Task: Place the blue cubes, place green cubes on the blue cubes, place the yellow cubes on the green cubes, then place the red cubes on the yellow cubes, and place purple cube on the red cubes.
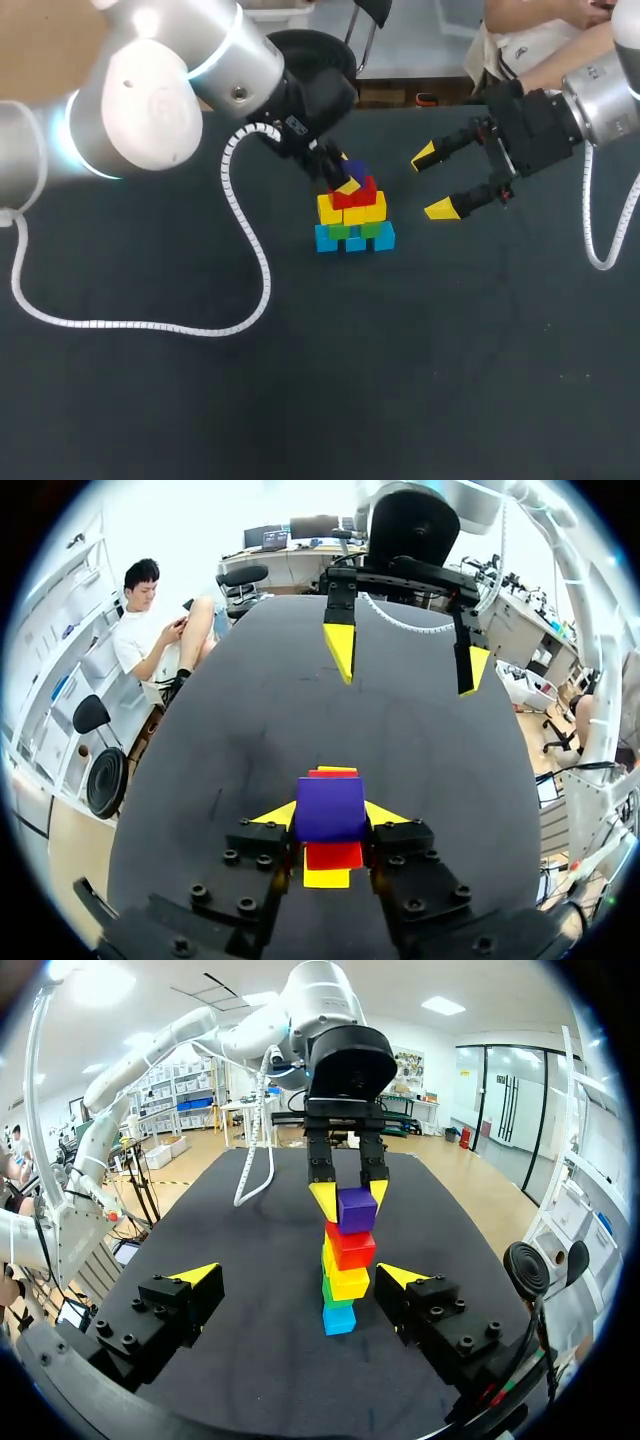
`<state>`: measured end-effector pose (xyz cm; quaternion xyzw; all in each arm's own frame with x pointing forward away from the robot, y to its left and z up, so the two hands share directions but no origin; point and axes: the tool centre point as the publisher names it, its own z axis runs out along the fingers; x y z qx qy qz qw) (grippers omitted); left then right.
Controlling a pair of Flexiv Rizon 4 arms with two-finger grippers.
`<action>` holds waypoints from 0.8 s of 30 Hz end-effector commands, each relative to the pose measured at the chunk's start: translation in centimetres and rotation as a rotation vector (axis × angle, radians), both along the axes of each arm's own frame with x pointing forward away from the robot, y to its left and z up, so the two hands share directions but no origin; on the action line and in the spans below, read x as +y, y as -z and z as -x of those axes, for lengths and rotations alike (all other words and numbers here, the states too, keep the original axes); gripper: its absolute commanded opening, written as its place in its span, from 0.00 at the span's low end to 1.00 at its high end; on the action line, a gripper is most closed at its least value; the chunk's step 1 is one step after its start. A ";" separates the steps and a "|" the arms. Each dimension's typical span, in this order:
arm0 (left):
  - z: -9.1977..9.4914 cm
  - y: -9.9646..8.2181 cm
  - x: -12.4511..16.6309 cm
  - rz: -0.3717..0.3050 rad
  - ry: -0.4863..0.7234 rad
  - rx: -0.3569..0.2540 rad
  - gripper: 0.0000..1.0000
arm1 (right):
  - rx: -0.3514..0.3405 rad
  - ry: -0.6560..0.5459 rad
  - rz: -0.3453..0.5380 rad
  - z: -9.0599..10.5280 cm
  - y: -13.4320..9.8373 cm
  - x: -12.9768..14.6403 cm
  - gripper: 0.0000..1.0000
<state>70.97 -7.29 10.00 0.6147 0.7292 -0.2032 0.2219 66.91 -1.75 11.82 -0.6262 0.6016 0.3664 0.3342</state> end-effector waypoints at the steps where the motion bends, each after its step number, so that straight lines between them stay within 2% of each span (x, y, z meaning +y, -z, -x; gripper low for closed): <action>1: 0.0 -0.3 -0.1 0.002 0.001 -0.005 0.00 | -0.001 0.001 -0.001 0.0 0.0 0.0 1.00; 12: 0.2 -0.9 -0.5 0.011 0.012 -0.021 0.00 | -0.001 0.001 -0.001 0.0 0.0 0.0 1.00; 24: 0.2 -0.2 -0.3 0.000 0.003 -0.007 0.00 | -0.001 0.001 -0.001 0.0 0.0 0.0 1.00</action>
